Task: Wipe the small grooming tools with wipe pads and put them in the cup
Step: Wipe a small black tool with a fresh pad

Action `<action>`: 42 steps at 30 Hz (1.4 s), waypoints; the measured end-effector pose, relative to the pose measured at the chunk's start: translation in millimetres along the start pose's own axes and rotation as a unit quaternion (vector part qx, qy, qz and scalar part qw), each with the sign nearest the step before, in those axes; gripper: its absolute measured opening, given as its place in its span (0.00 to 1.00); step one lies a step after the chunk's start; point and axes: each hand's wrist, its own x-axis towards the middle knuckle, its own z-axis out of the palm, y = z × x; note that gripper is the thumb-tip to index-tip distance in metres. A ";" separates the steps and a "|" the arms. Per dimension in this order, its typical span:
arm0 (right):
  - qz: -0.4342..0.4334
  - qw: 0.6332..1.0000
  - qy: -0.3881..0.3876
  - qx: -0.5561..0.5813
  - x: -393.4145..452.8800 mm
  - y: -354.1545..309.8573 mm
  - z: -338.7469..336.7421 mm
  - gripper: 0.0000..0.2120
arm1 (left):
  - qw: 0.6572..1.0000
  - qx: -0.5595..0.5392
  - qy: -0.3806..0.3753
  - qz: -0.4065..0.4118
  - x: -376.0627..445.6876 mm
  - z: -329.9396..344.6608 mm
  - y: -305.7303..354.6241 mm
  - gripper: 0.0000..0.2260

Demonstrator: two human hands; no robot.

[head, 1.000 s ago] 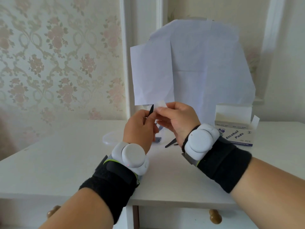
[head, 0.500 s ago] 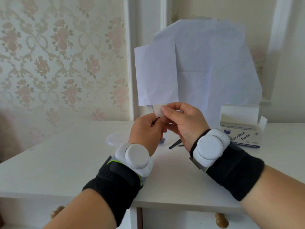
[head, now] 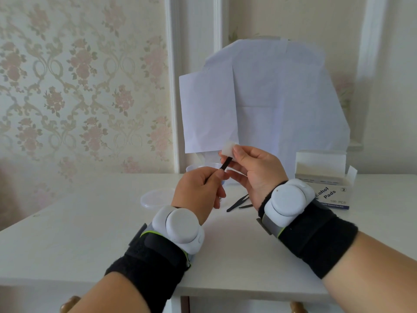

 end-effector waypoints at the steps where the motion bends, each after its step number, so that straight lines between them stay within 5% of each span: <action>1: 0.002 1.000 0.008 0.003 0.0 -0.9 -0.4 0.10 | 1.000 0.005 0.002 -0.001 0.1 0.0 -0.6 0.12; 19: 0.007 0.998 -0.056 -0.027 -0.6 1.0 -0.7 0.09 | 1.000 0.023 0.000 -0.002 0.7 -4.0 -1.7 0.14; 31: -0.006 0.999 0.032 -0.017 1.7 3.3 -0.6 0.07 | 0.999 0.032 -0.003 0.000 1.0 -2.1 -1.9 0.13; 42: 0.014 0.999 -0.049 -0.006 -3.3 3.9 2.8 0.11 | 0.999 0.037 0.015 0.008 0.9 -4.4 -1.4 0.15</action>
